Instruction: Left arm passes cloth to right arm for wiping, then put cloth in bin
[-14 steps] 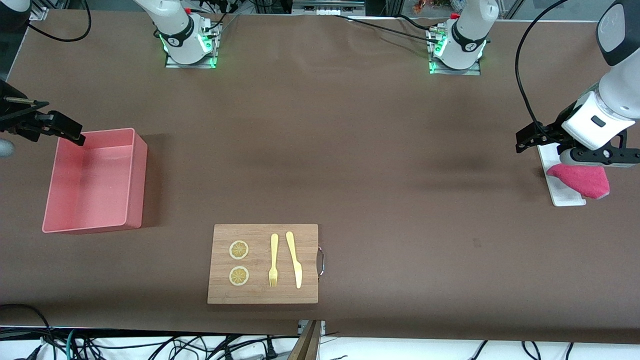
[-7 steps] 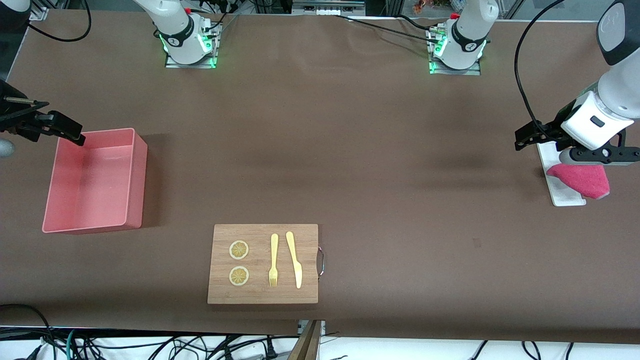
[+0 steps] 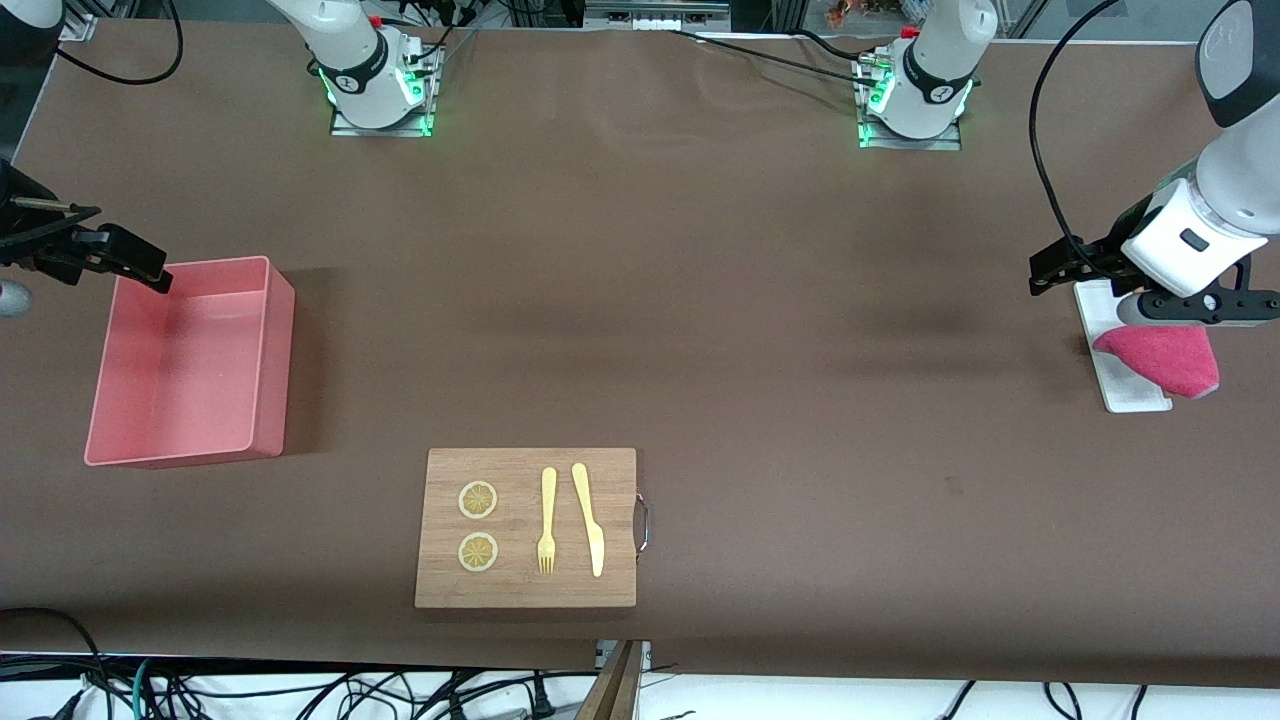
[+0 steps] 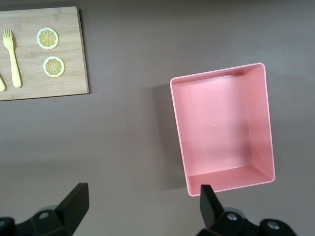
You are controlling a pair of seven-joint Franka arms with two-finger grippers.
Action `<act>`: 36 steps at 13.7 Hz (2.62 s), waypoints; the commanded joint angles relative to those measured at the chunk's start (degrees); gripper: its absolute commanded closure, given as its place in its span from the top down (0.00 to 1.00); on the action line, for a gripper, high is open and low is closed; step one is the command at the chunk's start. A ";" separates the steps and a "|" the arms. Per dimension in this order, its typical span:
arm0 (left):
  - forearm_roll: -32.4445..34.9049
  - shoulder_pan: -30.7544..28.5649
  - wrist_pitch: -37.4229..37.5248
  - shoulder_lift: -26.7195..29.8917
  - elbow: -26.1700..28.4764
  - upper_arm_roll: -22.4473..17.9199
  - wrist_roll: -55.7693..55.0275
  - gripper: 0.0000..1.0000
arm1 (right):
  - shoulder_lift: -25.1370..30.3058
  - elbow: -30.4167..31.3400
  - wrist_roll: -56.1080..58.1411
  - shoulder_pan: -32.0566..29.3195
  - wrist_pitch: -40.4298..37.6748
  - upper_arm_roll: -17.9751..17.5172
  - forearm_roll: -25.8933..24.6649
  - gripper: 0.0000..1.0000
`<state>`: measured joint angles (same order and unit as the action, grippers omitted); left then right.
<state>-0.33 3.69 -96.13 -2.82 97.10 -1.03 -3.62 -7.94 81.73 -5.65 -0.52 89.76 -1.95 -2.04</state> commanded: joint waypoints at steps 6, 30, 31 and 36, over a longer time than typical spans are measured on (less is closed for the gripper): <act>1.29 0.44 1.56 -0.96 -2.00 -0.38 -0.43 1.00 | -0.32 -0.78 0.82 -0.27 0.06 -0.07 0.20 1.00; -7.91 -38.83 -5.03 -28.02 -16.86 -0.73 93.48 1.00 | -0.41 -0.78 0.64 -0.36 0.15 -0.07 0.46 1.00; -8.98 -40.24 -5.73 -28.81 -16.33 -0.73 97.18 1.00 | -0.32 -0.78 0.73 -0.36 0.15 -0.07 0.46 1.00; -17.59 -46.92 -5.39 -35.75 -15.80 -0.73 117.23 1.00 | -0.32 -0.78 0.73 -0.36 0.15 -0.07 0.37 1.00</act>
<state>-14.40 -40.55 -101.26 -36.23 81.42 -2.48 105.16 -7.96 81.73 -5.65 -0.56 89.79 -1.93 -2.02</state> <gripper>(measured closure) 0.000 0.000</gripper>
